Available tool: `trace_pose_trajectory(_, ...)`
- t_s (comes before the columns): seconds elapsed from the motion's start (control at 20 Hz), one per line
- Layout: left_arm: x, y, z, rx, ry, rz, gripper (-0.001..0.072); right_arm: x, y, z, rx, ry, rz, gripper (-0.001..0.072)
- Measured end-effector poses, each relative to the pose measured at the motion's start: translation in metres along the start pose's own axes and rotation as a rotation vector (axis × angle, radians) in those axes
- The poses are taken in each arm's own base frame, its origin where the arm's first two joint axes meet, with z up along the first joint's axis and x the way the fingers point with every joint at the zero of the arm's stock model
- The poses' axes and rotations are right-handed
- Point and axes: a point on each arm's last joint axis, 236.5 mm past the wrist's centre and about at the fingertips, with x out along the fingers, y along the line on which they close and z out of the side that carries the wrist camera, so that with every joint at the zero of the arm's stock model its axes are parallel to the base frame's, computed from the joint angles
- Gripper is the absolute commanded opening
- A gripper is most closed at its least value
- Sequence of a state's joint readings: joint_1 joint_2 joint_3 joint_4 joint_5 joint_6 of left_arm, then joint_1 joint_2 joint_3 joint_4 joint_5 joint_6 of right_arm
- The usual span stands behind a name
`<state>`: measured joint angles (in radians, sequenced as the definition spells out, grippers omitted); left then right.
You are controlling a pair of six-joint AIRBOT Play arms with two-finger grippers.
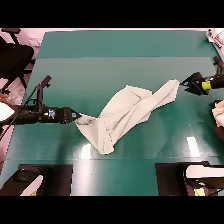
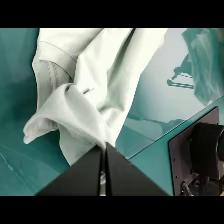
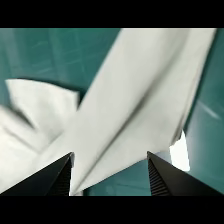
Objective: Fold the shirts.
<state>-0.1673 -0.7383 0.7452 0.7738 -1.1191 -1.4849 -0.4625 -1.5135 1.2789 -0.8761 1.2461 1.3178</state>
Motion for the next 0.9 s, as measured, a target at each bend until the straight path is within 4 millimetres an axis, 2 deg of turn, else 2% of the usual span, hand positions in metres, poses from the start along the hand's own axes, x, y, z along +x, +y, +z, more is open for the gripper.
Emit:
trace_pose_trajectory(0.15,-0.002,-0.001,0.001,0.01,-0.001,0.003,0.0023,0.024,-0.026,0.008,0.0,0.002,-0.039,0.0537)
trace_pose_trajectory(0.35,-0.002,-0.001,0.001,0.013,0.0,0.006,0.0024,0.045,-0.046,0.032,-0.034,-0.011,-0.061,0.0537)
trace_pose_trajectory(0.6,-0.002,-0.001,0.001,0.014,0.0,0.006,0.0024,0.056,-0.055,0.066,-0.08,-0.031,-0.065,0.0535)
trace_pose_trajectory(0.85,-0.002,-0.001,0.001,0.014,0.001,0.007,0.0024,0.076,-0.052,0.07,-0.094,0.016,-0.034,0.0498)
trace_pose_trajectory(0.9,-0.002,-0.001,0.001,0.014,0.0,0.007,0.0024,0.082,-0.051,0.068,-0.099,0.029,-0.032,0.0436)
